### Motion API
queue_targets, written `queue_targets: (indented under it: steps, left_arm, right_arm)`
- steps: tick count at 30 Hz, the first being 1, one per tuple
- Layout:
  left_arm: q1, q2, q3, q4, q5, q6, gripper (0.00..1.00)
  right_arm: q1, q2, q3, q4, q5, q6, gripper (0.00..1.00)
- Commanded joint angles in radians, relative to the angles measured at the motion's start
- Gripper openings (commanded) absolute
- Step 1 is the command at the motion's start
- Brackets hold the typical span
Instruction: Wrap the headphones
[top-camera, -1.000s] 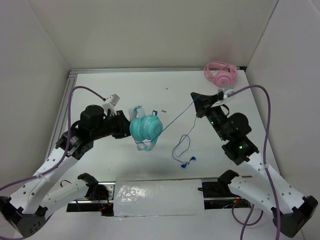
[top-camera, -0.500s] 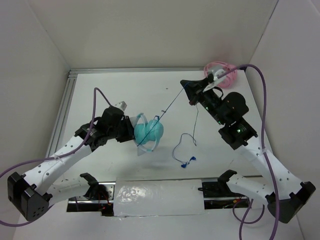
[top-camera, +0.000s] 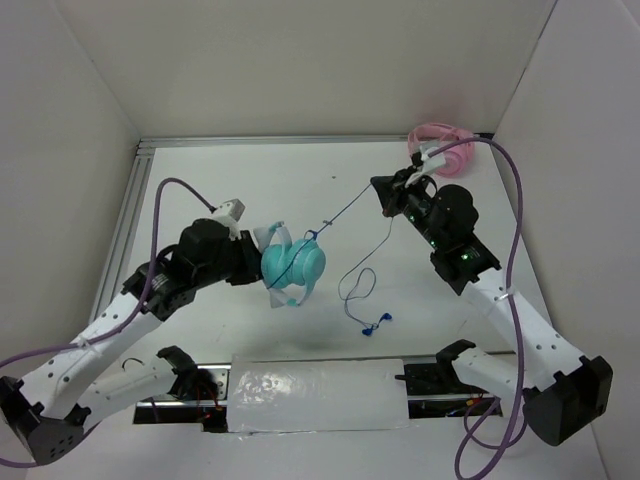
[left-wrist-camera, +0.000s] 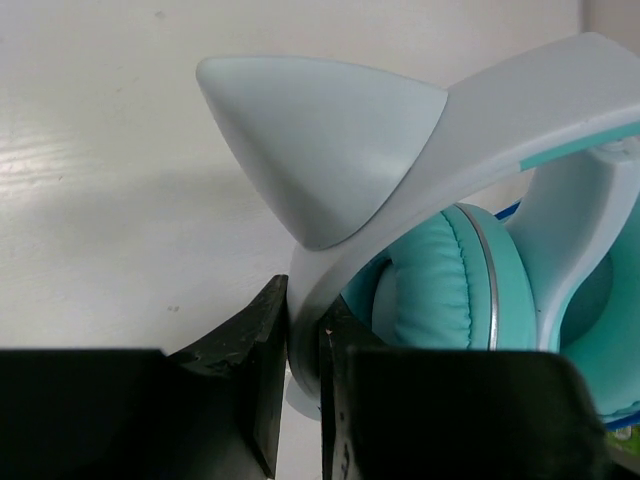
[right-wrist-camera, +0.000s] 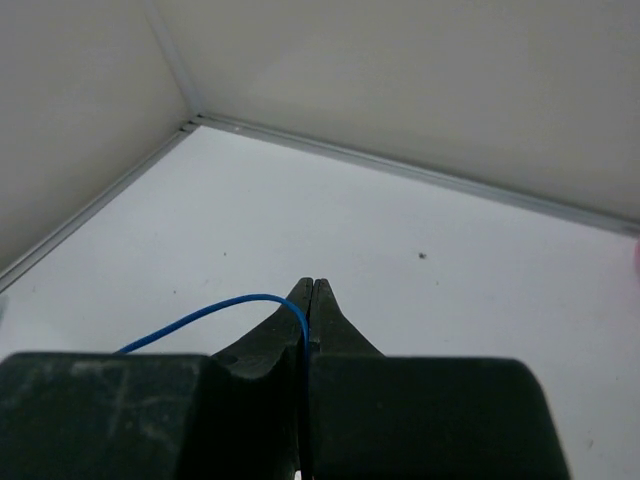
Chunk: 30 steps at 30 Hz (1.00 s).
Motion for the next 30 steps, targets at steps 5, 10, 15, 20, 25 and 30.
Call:
queue_targets:
  steps: [5, 10, 15, 20, 25, 30]
  left_arm:
    - [-0.005, -0.141, 0.059, 0.197, 0.217, 0.079, 0.0]
    - [-0.004, -0.131, 0.117, 0.129, 0.159, 0.059, 0.0]
    - [-0.004, -0.114, 0.125, 0.111, 0.128, 0.056, 0.0]
    - [-0.005, -0.072, 0.089, 0.082, 0.082, 0.057, 0.0]
    - [-0.005, -0.068, 0.027, 0.087, 0.073, 0.015, 0.0]
    - [-0.004, -0.091, 0.041, 0.063, 0.05, 0.008, 0.0]
  right_arm:
    - [-0.02, 0.042, -0.121, 0.117, -0.092, 0.105, 0.0]
    - [-0.02, 0.016, -0.203, 0.226, -0.104, 0.159, 0.0]
    - [-0.02, -0.035, -0.2, 0.226, -0.023, 0.17, 0.0]
    - [-0.048, -0.066, -0.024, 0.073, 0.123, 0.125, 0.0]
    - [-0.078, -0.007, 0.128, -0.044, 0.166, 0.084, 0.0]
    - [-0.106, 0.01, 0.119, -0.055, 0.151, 0.093, 0.0]
